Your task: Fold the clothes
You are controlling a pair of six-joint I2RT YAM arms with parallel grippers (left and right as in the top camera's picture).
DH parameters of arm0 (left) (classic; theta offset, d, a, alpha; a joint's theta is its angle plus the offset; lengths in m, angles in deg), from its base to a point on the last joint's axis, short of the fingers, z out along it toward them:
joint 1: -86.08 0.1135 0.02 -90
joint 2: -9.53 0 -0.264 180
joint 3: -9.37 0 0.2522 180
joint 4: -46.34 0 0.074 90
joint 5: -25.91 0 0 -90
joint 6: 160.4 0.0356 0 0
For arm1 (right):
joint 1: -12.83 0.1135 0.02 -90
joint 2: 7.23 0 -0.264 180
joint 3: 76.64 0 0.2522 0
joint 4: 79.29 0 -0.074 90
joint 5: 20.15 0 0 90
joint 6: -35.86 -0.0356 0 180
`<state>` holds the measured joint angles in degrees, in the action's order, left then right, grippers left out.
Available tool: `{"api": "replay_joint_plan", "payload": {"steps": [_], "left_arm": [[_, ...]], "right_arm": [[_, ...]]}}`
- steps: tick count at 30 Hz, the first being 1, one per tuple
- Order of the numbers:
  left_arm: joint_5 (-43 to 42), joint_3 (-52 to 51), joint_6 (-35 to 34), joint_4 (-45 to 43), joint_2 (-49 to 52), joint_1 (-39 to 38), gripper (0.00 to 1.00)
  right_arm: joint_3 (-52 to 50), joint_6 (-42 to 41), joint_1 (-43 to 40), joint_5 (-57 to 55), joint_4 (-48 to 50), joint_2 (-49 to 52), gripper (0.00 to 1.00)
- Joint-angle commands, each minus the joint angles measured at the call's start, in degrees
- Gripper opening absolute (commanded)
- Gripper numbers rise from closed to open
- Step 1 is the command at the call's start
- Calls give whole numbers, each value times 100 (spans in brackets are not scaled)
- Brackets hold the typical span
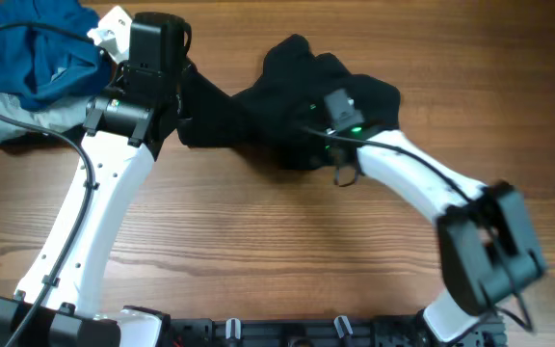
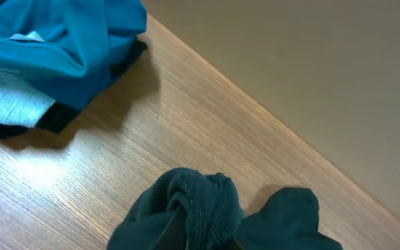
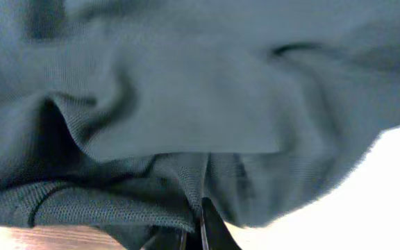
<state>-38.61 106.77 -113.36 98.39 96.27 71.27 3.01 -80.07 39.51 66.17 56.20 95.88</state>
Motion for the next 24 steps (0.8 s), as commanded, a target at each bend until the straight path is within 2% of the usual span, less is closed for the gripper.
{"api": "replay_joint_plan", "payload": {"steps": [1,4,9,14,19,24], "left_arm": [[7,127,345,-90,-149,46,4],[4,168,356,-133,-398,46,4],[-61,168,356,-138,-885,46,4],[-686,168,636,-129,-1080,46,4],[-1064,168,706,-9,-1082,46,4],[-1386,179,981,-17,-1239,46,4]], "right_arm": [[254,317,-699,317,-136,-1316,4],[660,723,-1381,715,-308,-2074,4],[1408,1217,-2133,1047,-688,-2518,4],[1661,1665,-2205,1080,-1290,-2527,4],[1749,1687,-2205,1062,-1626,-2529,4],[2500,1849,-2205,1012,-2061,-2529,4]]}}
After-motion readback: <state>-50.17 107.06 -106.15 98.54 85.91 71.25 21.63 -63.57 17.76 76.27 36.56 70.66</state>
